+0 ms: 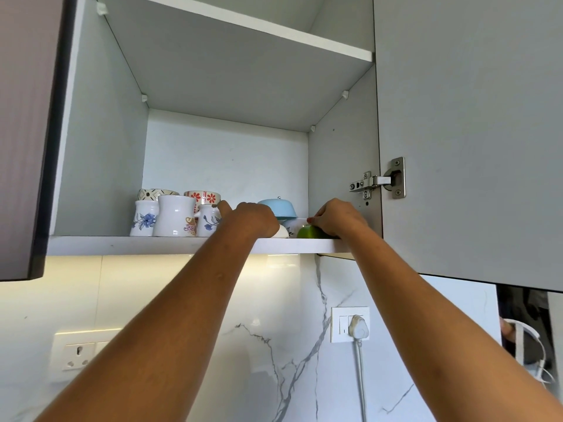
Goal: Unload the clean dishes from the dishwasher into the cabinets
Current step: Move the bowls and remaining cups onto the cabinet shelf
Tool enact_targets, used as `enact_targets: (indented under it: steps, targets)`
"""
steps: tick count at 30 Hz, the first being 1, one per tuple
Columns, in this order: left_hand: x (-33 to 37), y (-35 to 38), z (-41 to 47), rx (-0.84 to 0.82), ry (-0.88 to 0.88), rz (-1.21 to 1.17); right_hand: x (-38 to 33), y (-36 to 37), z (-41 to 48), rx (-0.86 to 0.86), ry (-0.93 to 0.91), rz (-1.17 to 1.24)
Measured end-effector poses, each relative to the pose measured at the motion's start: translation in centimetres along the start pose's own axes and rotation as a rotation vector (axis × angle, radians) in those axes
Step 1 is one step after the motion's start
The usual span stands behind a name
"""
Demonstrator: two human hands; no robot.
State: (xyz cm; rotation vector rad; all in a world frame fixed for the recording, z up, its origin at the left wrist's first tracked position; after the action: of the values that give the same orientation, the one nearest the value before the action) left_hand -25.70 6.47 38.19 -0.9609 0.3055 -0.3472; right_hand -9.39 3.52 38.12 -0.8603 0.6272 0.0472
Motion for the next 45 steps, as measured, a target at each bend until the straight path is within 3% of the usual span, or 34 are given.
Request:
enact_targets:
  steps: [7,11,14,21,27,38,45]
  targets:
    - [0.3,-0.9,-1.8,0.214,-0.015,0.089,0.0,0.0,-0.7,0.032,-0.018,0.004]
    - [1.0,-1.7,-3.1,0.493,0.014,0.183,0.2,-0.1,-1.4,0.065,-0.091,0.1]
    - [1.5,-2.2,-3.8,0.64,0.054,0.229,0.5,-0.2,-2.2,0.19,-0.156,0.18]
    - [2.3,-1.6,-6.4,0.692,0.021,0.14,1.0,-0.1,-4.4,0.274,-0.299,0.222]
    - [3.4,-0.4,-11.4,0.632,0.012,0.175,2.0,-1.1,-8.4,0.175,-0.313,0.265]
    - [7.5,-7.1,-23.0,0.545,0.006,0.068,3.0,-9.6,-20.2,0.222,-0.259,0.277]
    - [13.2,-12.4,-28.8,0.58,0.054,0.001,5.3,-16.8,-26.7,0.383,-0.228,0.208]
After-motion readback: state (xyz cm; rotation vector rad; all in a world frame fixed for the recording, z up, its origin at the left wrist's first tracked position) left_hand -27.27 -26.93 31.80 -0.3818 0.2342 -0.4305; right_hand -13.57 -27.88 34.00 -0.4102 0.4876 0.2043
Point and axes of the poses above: each hand's wrist, its own z-axis towards the middle knuckle, its own y-axis out of the palm, x = y × z, the point moved 2 cm from there along z, towards the middle knuckle, and after that the axes turned 10 degrees about y, right-handed, at the moved point
